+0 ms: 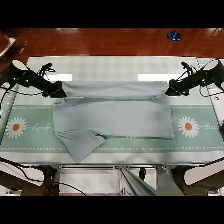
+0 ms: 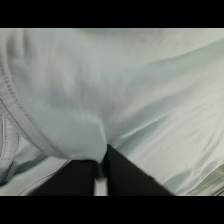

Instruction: Fold the shirts.

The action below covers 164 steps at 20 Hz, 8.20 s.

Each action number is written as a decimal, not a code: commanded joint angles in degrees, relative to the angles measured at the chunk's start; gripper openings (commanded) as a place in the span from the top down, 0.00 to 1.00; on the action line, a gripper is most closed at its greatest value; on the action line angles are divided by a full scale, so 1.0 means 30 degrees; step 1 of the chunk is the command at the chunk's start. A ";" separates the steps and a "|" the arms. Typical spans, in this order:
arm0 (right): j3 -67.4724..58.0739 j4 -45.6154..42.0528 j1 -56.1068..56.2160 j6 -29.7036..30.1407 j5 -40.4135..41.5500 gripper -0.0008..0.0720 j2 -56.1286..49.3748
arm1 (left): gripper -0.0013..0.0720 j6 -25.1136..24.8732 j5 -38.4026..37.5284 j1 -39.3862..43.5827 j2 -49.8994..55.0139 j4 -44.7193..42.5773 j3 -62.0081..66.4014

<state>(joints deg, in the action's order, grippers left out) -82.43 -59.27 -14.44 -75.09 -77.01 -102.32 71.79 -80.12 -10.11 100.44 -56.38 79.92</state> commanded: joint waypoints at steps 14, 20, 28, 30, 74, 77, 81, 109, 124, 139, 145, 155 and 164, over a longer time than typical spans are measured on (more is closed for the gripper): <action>1.3843 0.0699 -0.5384 -0.0386 0.7242 0.43 1.4972 | 0.29 0.1734 0.2754 -0.6397 -1.2662 -0.0335 -1.5686; 1.7085 0.3490 -0.5384 0.0845 0.6608 0.43 1.5846 | 0.29 0.1231 0.2922 -0.6382 -1.3107 0.0306 -1.8914; 1.7019 0.2251 -0.6069 -0.1253 0.7883 0.43 1.5854 | 0.30 -0.0867 0.6652 -0.4029 -1.3019 0.4947 -2.2207; 1.7019 0.0874 -0.7395 -0.1829 0.7847 0.43 1.5846 | 0.75 -0.1166 0.6579 -0.3147 -1.2990 0.4932 -2.2338; 0.3985 0.5217 -0.1355 0.0219 0.5268 0.95 0.3526 | 0.96 0.1421 0.4379 -0.0772 -0.1064 0.6215 -0.1246; 0.2069 0.5253 -0.1158 -0.0255 0.5282 0.95 0.1719 | 0.96 0.1974 0.4379 -0.0678 0.0554 0.5887 0.0175; 0.0918 0.5384 -0.0721 -0.0313 0.5821 0.93 0.0087 | 0.94 0.1851 0.4364 -0.0583 0.1785 0.5741 0.0801; 0.3373 0.6164 -0.0262 0.0415 0.5093 0.49 -0.0437 | 0.29 0.2317 1.3136 0.3257 -1.1912 0.0678 -1.0455; 0.7002 0.0816 -0.2667 0.0423 0.0568 0.95 1.3952 | 0.96 0.1392 1.4294 1.1249 -0.8109 0.1668 -0.7599; 0.8590 0.2441 -0.2652 -0.1180 -0.0641 0.95 2.0371 | 0.96 0.5384 0.7919 2.0713 0.7359 0.3898 1.0083; 0.8590 0.2441 -0.2645 -0.1202 -0.0619 0.95 2.0363 | 0.96 0.5370 0.6266 1.7945 0.6557 0.3825 1.0710; 0.7708 0.3628 0.3978 -0.2339 0.4109 0.95 1.6305 | 0.96 0.2783 0.1610 0.6914 -0.3526 0.0291 0.7453; -0.1035 0.3730 1.2400 -0.3053 0.7002 0.95 0.4838 | 0.96 0.3381 0.7745 0.4575 -1.7136 -0.1122 -0.9413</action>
<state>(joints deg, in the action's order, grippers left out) -78.06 -48.23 16.27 -83.55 -58.81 -77.93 80.82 -62.87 4.89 59.70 -59.37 66.06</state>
